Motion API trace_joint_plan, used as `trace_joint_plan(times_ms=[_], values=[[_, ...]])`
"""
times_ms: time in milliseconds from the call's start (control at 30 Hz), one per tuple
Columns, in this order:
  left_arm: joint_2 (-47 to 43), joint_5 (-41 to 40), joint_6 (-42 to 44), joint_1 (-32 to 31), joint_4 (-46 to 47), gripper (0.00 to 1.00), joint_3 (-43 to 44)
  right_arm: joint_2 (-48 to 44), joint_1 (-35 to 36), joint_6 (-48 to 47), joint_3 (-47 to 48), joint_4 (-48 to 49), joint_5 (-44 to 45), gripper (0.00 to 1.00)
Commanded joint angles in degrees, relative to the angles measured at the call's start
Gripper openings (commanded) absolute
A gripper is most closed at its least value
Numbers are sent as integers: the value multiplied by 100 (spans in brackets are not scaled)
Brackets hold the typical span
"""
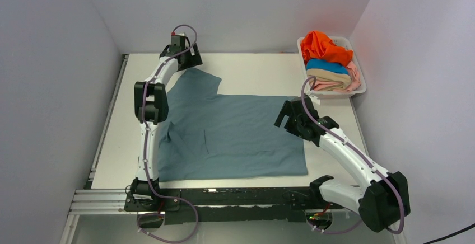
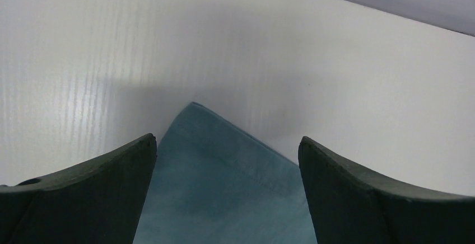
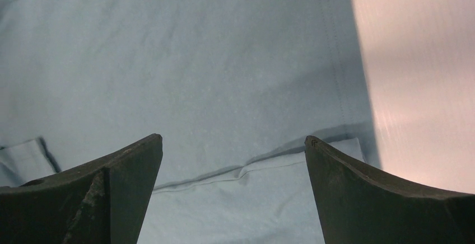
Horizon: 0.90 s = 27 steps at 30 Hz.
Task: Fold and stack the t-shirts
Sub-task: Grab the side of the flattened tshirt furthest away from the robot with both arms
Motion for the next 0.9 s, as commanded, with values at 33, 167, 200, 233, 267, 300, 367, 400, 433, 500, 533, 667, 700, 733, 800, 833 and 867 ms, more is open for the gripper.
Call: trace_joint_plan(times_ms=[33,167,200,233,267,300,367,400,433,500,533,667,700,733,800,833,867], values=[[97,461,-798,35,-210,100,-64,-466,-13,209,-120,14,-133,100],[-32,552,-895,26,-268,99,-429,-678,-14,214,-159,-41,-128,100],[-21,643,-897,30,-321,99,-477,-721,-15,215,-171,-57,-110,100],[17,768,-867,19,-376,99,-476,-768,-11,225,-185,-72,-98,100],[67,831,-856,5,-493,99,-420,-808,-10,226,-209,-67,-98,100],[135,874,-802,-18,-624,97,-324,-845,-10,233,-235,-46,-100,100],[208,842,-632,-94,-882,81,-235,-906,-15,246,-284,-20,-137,100],[201,837,-561,-135,-951,78,-236,-924,-11,244,-311,6,-153,100],[175,773,-520,-190,-1023,77,-264,-935,-15,249,-333,18,-163,100],[109,292,-434,-312,-1307,71,-265,-941,-11,253,-356,22,-174,100],[109,82,-395,-385,-1512,70,-219,-945,-15,262,-362,23,-175,100],[99,-73,-359,-502,-1986,65,-174,-960,-15,262,-424,103,-200,100],[105,-73,-375,-526,-2061,61,-158,-961,-10,255,-442,120,-208,100],[107,-73,-359,-549,-2113,58,-145,-966,-14,249,-446,123,-217,100],[131,-309,-306,-590,-2202,53,-96,-961,-15,226,-455,122,-227,100],[144,-321,-273,-605,-2261,51,-72,-969,-17,212,-447,108,-216,100],[157,-311,-234,-614,-2378,49,-39,-983,-20,209,-453,96,-200,100]])
